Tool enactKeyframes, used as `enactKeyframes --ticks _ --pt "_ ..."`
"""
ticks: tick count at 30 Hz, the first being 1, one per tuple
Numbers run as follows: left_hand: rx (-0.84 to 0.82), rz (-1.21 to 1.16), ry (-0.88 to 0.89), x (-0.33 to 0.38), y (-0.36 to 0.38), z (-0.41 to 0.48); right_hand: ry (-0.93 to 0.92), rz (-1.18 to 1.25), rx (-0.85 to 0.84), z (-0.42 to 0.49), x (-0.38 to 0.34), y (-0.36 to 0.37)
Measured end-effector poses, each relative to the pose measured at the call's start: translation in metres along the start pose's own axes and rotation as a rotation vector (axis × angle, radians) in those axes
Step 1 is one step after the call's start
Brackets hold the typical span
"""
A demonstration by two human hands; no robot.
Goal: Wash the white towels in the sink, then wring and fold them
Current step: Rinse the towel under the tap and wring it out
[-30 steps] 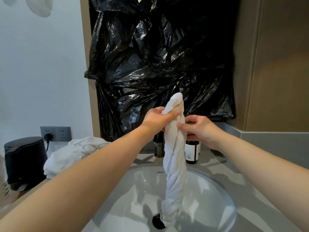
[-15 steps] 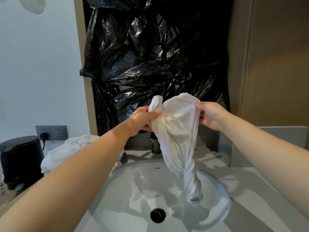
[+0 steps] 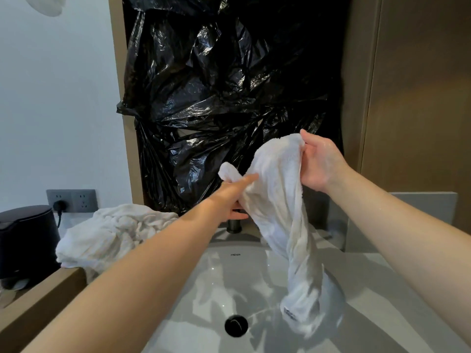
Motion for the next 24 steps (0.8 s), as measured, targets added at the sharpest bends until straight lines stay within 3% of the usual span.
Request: enactKeyframes --ticks 5,8,11,13,15,17,21,24 --pt "0.125 0.216 0.143 0.003 -0.024 0.015 -0.010 -0.047 0.215 -0.004 -0.007 -0.027" --pt "0.161 0.043 0.138 0.000 -0.049 0.013 0.021 -0.001 0.302 -0.003 0.001 -0.056" --pt "0.037 -0.110 0.121 0.000 -0.055 0.002 0.041 0.039 0.323 0.000 0.009 -0.073" --pt "-0.009 0.046 0.011 -0.007 -0.068 -0.006 0.057 0.020 0.336 0.001 0.011 -0.080" --pt "-0.055 0.371 -0.097 -0.014 -0.084 -0.015 0.084 -0.034 0.354 0.001 0.014 -0.087" --pt "-0.041 0.484 -0.101 -0.013 -0.098 -0.016 0.096 -0.106 0.394 0.001 0.014 -0.093" --pt "0.057 -0.015 0.100 0.003 -0.104 -0.009 0.104 -0.133 0.446 -0.004 0.019 -0.099" --pt "0.167 -0.043 0.182 0.008 -0.116 -0.006 0.061 -0.086 0.419 -0.006 0.017 -0.091"
Point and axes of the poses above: each hand's wrist, its own z-axis towards the middle knuckle, its own y-axis out of the palm, x = y × z, the point moved 10 cm from there along z, towards the middle knuckle, and after that the axes turned 8 degrees about y, right-handed, at the moved point
